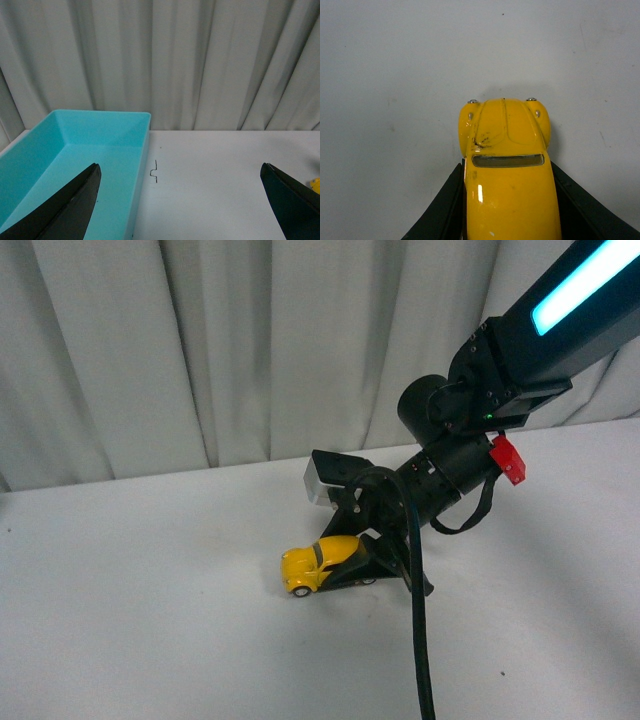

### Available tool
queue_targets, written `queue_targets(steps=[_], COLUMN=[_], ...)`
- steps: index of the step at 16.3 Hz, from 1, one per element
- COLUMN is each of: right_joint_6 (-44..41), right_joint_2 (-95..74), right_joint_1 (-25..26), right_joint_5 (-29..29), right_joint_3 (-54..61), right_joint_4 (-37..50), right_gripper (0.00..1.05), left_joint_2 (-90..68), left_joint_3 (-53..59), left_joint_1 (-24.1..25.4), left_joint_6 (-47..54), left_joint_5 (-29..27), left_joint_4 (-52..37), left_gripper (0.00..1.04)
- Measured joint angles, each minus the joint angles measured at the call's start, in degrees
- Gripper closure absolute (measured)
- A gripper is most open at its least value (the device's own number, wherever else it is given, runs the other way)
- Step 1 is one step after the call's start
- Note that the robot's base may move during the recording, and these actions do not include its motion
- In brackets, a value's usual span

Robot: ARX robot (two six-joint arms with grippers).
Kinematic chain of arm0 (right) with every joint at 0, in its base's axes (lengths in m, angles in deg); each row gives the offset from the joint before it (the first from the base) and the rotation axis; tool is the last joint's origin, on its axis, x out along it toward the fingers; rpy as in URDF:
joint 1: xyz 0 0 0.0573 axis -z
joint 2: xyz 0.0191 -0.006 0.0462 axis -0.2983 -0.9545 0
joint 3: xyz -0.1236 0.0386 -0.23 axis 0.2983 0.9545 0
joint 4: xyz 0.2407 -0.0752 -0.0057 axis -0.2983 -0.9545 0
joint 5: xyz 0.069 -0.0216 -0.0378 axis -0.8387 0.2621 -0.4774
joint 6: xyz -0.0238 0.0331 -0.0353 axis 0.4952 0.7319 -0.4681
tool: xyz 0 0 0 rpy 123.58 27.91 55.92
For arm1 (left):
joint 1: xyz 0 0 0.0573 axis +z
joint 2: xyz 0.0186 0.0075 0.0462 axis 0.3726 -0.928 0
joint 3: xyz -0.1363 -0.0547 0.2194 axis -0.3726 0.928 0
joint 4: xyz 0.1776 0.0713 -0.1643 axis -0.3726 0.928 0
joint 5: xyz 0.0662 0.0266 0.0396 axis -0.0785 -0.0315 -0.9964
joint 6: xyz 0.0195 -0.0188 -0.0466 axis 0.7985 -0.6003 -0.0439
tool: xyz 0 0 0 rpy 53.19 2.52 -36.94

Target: Wind up and store yellow beetle toy

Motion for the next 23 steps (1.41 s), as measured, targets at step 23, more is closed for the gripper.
queue_targets(steps=[23], right_joint_6=[-11.39], right_joint_2=[0.98], right_joint_1=[14.08], right_joint_5=[-2.51], right_joint_3=[7.63], right_joint_4=[-6.23], right_gripper=[0.63], left_joint_2=[0.0], left_joint_3=[0.0], left_joint_1=[0.0], left_joint_6=[0.0], left_joint_5=[0.0], left_joint_4=[0.0], left_gripper=[0.07])
